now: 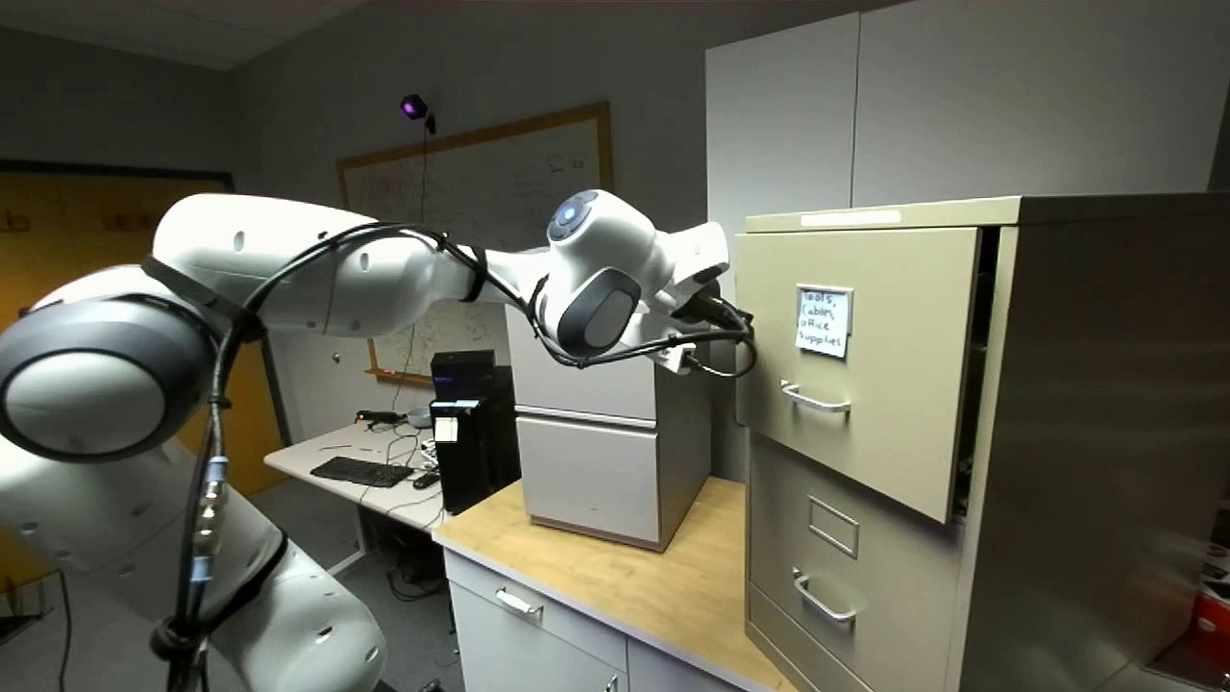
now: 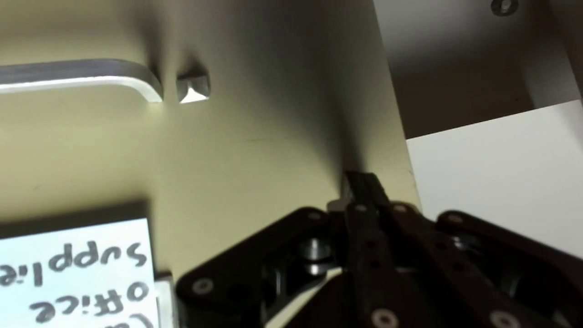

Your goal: Close the top drawer

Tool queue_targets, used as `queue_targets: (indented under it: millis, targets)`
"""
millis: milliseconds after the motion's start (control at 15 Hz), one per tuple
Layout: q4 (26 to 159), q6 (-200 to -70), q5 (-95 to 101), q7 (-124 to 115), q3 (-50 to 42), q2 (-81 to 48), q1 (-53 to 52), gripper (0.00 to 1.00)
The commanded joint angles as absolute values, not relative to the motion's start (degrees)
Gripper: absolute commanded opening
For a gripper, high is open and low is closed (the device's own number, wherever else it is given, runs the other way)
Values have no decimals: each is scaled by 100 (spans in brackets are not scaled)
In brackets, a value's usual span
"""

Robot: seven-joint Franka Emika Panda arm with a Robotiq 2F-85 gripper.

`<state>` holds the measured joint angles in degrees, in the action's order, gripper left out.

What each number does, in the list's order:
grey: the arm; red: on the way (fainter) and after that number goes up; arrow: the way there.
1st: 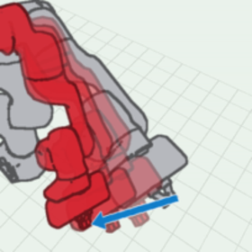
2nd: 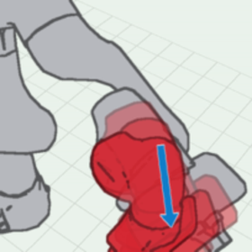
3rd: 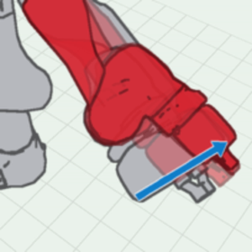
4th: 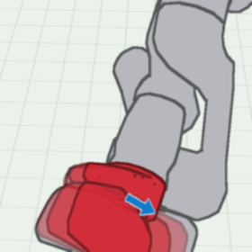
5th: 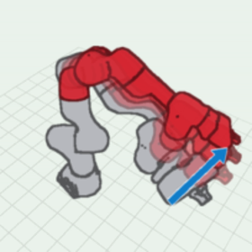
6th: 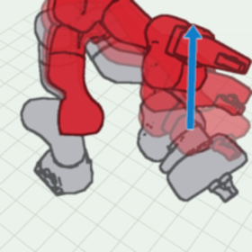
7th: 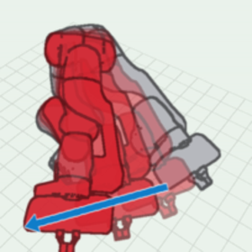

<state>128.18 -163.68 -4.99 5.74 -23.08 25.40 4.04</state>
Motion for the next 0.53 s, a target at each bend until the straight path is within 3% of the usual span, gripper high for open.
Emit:
queue_targets:
  millis: [0, 467]
  targets:
    - [11929, -16150, -1046, 938, -2949, 1604, -300, 0]
    - [11222, -15469, -1883, 1607, -3987, 1261, -1245, 0]
